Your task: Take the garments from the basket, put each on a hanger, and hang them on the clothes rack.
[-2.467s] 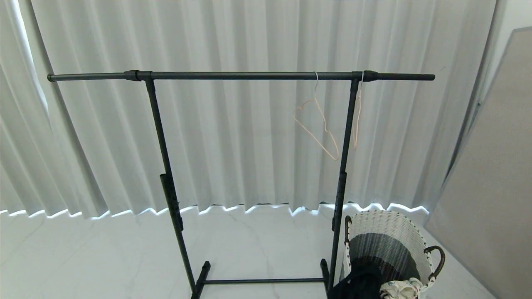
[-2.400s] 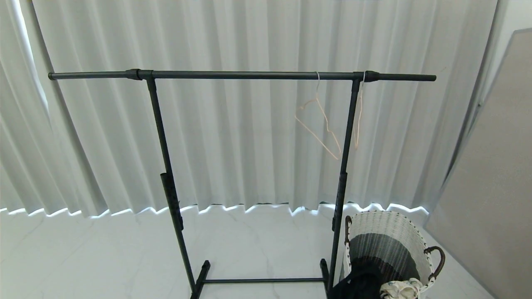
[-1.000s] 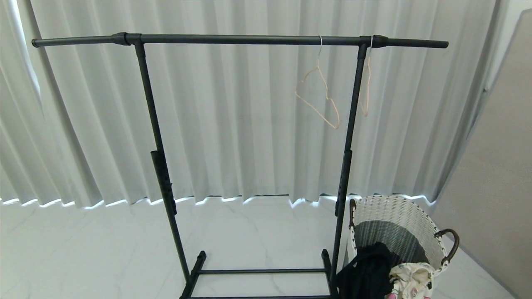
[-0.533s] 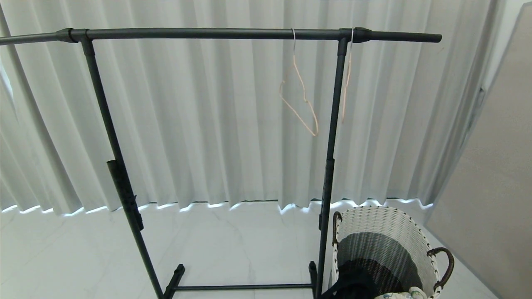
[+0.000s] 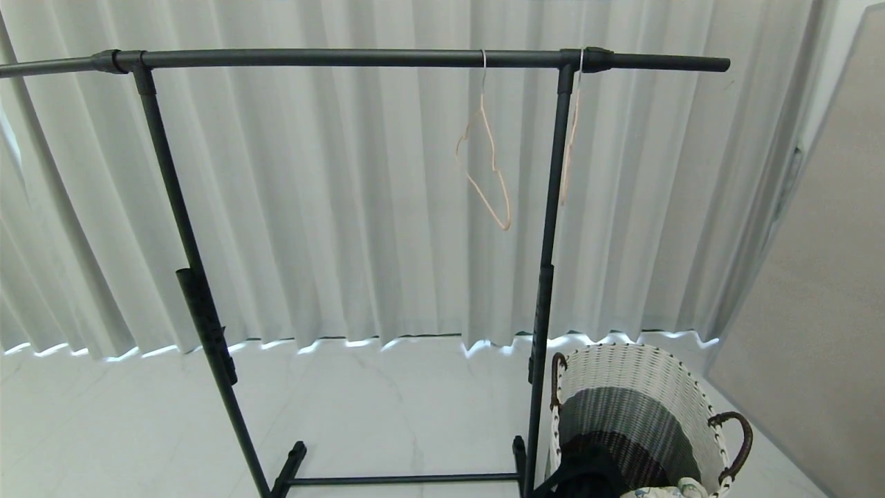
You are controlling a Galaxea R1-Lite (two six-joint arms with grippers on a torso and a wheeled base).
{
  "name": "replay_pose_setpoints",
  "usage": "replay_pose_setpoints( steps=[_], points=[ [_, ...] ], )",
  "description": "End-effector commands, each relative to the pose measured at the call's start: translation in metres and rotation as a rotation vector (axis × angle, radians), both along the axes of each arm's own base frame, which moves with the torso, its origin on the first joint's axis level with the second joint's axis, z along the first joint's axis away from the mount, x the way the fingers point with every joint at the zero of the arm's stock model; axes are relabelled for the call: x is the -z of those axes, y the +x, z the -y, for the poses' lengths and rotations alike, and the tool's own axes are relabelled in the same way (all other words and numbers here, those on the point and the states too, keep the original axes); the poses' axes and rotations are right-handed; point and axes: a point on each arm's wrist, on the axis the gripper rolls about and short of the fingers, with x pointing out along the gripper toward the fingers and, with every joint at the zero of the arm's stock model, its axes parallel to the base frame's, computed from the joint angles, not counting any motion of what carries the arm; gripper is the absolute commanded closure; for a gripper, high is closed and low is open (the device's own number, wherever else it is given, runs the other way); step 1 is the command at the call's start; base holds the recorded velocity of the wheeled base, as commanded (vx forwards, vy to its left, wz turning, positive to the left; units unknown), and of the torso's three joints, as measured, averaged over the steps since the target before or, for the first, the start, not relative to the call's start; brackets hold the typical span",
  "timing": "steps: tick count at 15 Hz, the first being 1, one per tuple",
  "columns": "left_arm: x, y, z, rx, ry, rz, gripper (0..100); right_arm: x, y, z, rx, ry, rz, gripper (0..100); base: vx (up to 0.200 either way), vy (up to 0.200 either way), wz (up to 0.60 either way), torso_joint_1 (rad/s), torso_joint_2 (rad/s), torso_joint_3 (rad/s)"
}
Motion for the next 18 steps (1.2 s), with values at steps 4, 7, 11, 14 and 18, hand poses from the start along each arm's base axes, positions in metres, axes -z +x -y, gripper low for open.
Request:
replay_pose_setpoints(
  steps=[4, 7, 11, 14, 18],
  points=[
    [0.0, 0.0, 0.0, -0.001, 0.007, -0.002, 0, 0.0, 0.0, 0.0, 0.0, -0.005, 0.0, 0, 0.0, 0.15, 0.0, 0.004, 0.0, 0.003],
    [0.0, 0.0, 0.0, 0.008, 0.044, 0.001, 0, 0.0, 0.0, 0.0, 0.0, 0.0, 0.0, 0, 0.0, 0.0, 0.0, 0.0, 0.0, 0.0],
    [0.0, 0.0, 0.0, 0.008, 0.044, 0.001, 0, 0.0, 0.0, 0.0, 0.0, 0.004, 0.0, 0, 0.0, 0.0, 0.0, 0.0, 0.0, 0.0],
    [0.0, 0.0, 0.0, 0.007, 0.031, 0.002, 0, -0.001, 0.0, 0.0, -0.012, -0.001, 0.009, 0, 0.0, 0.0, 0.0, 0.0, 0.0, 0.0],
    [0.0, 0.0, 0.0, 0.007, 0.03, 0.001, 0, -0.071, -0.002, -0.004, -0.268, 0.04, 0.08, 0, 0.0, 0.0, 0.0, 0.0, 0.0, 0.0]
  ],
)
